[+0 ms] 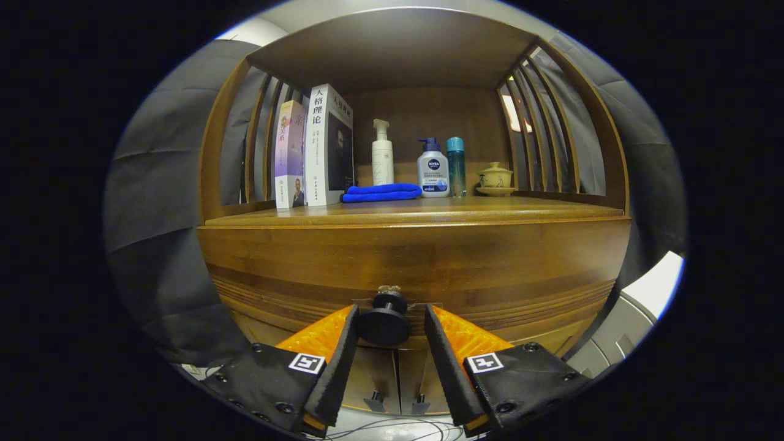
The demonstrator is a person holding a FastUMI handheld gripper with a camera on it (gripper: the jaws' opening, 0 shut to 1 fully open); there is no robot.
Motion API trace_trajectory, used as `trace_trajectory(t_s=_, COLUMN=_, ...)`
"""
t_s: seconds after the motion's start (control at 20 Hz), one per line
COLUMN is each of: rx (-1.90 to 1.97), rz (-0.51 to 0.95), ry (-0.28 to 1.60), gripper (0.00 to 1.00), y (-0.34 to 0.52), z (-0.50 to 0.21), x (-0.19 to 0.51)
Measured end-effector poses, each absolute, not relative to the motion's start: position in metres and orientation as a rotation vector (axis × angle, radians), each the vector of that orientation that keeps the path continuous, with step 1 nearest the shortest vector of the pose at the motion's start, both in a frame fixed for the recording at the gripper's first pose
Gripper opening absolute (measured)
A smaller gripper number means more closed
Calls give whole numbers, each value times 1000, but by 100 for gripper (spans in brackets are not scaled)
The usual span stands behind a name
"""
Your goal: Pull open the drawer, take out the items inside it, and place them on the countertop above the cabinet.
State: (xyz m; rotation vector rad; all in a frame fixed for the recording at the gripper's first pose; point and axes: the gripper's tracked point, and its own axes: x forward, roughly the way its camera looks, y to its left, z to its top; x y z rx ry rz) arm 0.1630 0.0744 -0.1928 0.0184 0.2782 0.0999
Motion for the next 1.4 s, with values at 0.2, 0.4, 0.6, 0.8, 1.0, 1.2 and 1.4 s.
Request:
trace_trajectory(t_s=0.2, rx=-15, rz=94, ry=269, gripper=39, y=74, z=-194, x=160)
trace_trajectory(t_s=0.4, rx=2, rz=78, ry=303, gripper=27, y=72, z=-194, x=159)
trace_trajectory(t_s=0.6, rx=3, rz=83, ry=307, gripper=27, y=70, z=-192, x=143)
trace_trajectory(t_s=0.8, rx=21, rz=94, ry=310, gripper=27, y=70, z=-189, x=117)
trace_trajectory(t_s=1.0, rx=20, rz=103, ry=320, gripper=27, y=70, z=-187, x=94)
trace_trajectory(t_s=1.2, rx=14, rz=123, ry=330, gripper=27, y=70, z=-185, x=72)
trace_trajectory(t_s=1.4, rx=-5, rz=152, ry=331, gripper=27, y=69, z=-184, x=47)
